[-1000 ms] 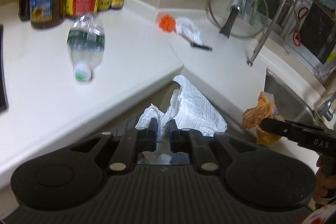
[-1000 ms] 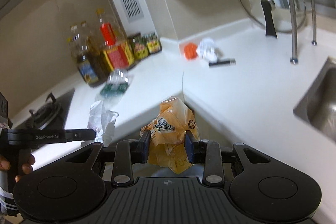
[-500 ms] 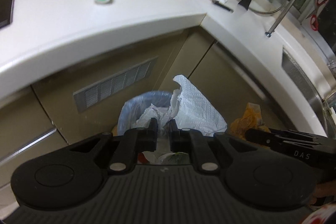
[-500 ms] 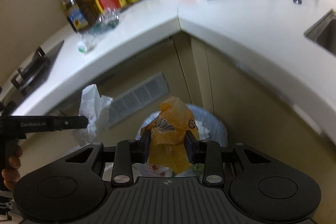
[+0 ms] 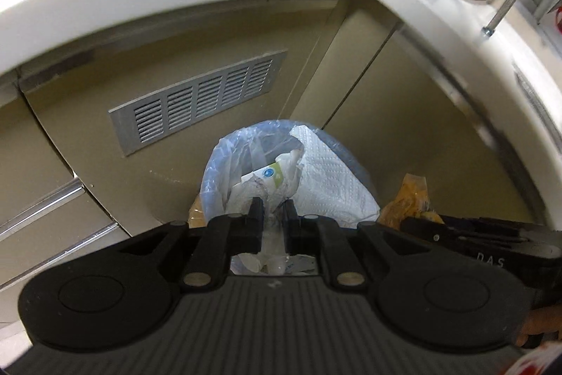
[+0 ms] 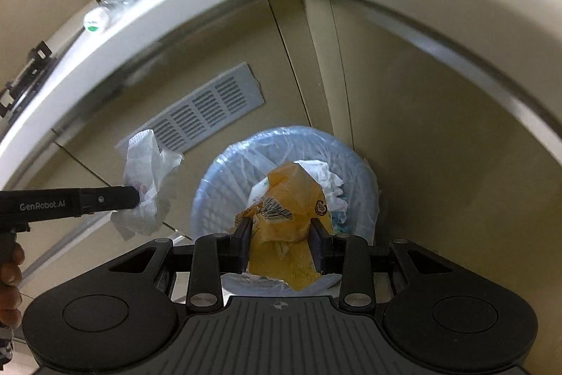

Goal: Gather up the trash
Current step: 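Open the left tool to drop the tissue while the right tool drops the yellow wrapper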

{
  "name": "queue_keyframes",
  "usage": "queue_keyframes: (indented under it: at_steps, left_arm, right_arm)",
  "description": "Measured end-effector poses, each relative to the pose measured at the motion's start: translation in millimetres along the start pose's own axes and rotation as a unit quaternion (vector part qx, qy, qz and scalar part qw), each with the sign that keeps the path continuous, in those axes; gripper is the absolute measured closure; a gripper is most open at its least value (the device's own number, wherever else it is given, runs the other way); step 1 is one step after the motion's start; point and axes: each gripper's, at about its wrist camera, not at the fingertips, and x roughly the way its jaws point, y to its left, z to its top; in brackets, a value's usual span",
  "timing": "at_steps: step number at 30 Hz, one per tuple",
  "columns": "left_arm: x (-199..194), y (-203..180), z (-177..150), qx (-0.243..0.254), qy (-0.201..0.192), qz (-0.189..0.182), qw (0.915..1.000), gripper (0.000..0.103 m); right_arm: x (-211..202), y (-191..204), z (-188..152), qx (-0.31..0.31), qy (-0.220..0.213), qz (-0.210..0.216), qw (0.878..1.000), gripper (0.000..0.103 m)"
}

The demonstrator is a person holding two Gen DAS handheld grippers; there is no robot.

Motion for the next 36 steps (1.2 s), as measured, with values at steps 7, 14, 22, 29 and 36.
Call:
queue_keyframes:
  at_steps: [7,14,22,29,36]
  left_arm:
    - [27,-3,-4,-0.014,0.012,0.019,0.9997,0.093]
    - [47,-4,-4,-0.024,0.026,0.037,0.9987,0.093]
    - [59,-5,-2,-0.032,0.035,0.046,0.9978,0.093]
    - [65,-9,2,-0.025,0.039,0.036,0.9983,0.093]
    - [83,-23,8,-0.016,0.052,0.019,0.9984,0.093]
  right_arm:
    - [39,-13,4,-0.003,0.017,-0.005,1.0,0.069]
    - [68,-21,6,-0.003,0.03,-0.018,0.999,0.069]
    - [82,-35,9,0.022,0.028,-0.01,0.999,0.049]
    - [77,-38,8,0.01,0.031,-0.022,0.999,0.048]
    - [66,-43,-2,0.004,0.026,-0.036,0.999,0.048]
